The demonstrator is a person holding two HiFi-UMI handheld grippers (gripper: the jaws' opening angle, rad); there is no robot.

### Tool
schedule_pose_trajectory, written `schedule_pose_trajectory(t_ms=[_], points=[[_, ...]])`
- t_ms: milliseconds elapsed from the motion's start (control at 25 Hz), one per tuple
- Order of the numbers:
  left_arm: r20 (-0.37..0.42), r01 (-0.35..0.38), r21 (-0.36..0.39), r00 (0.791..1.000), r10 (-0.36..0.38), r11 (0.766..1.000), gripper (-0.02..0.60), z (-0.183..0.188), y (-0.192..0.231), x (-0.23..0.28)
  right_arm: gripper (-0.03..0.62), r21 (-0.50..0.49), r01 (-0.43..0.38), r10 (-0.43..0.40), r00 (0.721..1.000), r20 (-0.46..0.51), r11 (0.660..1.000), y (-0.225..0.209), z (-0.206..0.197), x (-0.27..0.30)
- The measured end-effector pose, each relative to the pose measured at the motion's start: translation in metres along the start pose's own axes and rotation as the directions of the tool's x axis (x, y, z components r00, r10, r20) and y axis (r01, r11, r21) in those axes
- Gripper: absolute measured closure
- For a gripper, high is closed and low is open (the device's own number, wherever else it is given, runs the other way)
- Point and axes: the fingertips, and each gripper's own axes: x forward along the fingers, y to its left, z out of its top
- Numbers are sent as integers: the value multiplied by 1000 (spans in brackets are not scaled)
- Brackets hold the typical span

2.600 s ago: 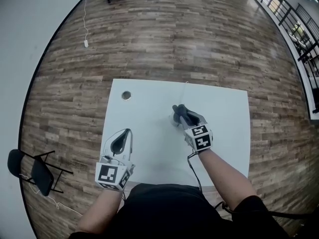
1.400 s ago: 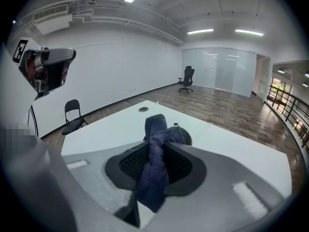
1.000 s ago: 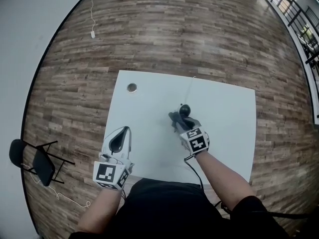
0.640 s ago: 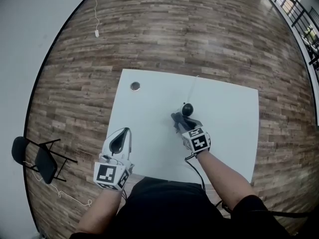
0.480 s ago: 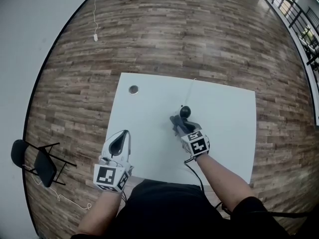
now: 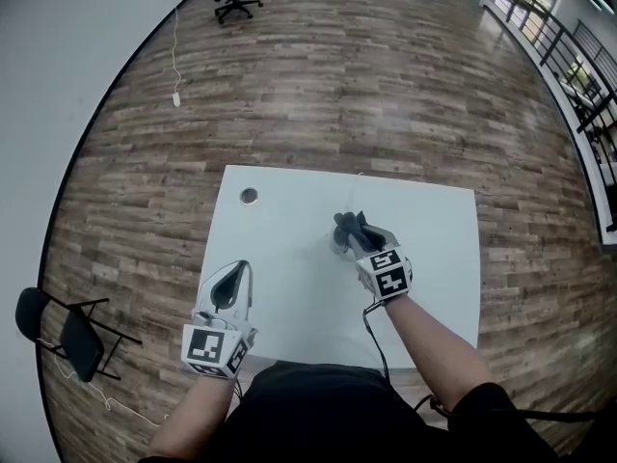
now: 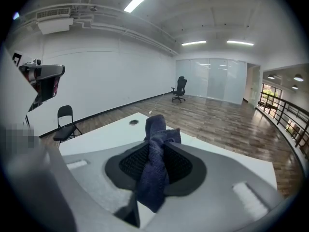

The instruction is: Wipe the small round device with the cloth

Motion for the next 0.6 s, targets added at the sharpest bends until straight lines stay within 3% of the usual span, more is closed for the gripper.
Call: schedule_pose_trajectory(t_ms=[200,600], points=[[-8,-25,0,1000,25,1000,575,-2,7,-6,499,1,36,-36,999,-3,999,-23,-2,6],[-37,-56,-12,998,56,998,575,-11,14,-13,499,2,-6,6,999,-48,1000,-10,-17,26]])
